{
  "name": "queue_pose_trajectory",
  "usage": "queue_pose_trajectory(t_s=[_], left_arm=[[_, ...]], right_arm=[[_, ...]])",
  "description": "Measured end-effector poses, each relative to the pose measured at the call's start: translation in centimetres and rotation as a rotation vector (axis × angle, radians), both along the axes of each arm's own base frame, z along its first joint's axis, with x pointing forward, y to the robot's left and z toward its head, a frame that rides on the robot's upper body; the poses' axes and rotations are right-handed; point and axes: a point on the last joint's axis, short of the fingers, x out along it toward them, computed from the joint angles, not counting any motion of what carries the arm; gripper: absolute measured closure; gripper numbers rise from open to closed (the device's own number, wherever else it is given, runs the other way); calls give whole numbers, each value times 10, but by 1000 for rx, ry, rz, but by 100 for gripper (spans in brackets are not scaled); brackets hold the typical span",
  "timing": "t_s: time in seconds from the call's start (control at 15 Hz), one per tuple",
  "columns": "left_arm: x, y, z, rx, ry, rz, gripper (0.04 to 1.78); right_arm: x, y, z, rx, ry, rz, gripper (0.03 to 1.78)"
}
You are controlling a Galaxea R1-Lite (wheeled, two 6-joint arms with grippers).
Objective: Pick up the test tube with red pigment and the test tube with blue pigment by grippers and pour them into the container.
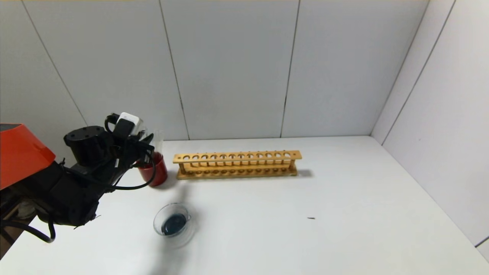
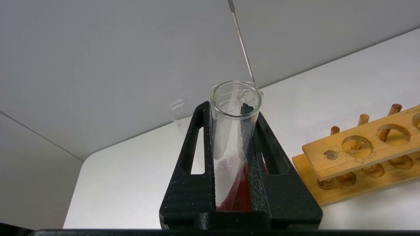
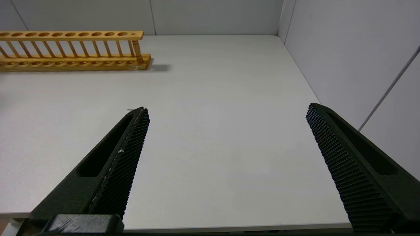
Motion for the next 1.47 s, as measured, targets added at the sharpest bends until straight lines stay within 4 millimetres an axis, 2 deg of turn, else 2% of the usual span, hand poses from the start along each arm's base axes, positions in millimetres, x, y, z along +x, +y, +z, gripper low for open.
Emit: queue_pose_trajectory(t_s=[0.27, 0.4, 0.53, 0.87, 1.0, 1.13, 1.47], left_arm=[[5, 2, -13, 3, 6, 1, 147], [7, 2, -17, 4, 14, 2, 138], [7, 2, -18, 6, 11, 3, 117], [6, 2, -19, 10, 1, 3, 37], [6, 2, -16, 11, -7, 1, 18], [5, 2, -13, 15, -18, 0, 8], [3, 1, 6, 37, -65, -33, 7]], right_arm=[[0, 0, 0, 0, 0, 0, 6], [0, 0, 0, 0, 0, 0, 6], [0, 0, 0, 0, 0, 0, 6], [0, 0, 0, 0, 0, 0, 6], [0, 0, 0, 0, 0, 0, 6], [0, 0, 0, 0, 0, 0, 6], [0, 0, 0, 0, 0, 0, 6]])
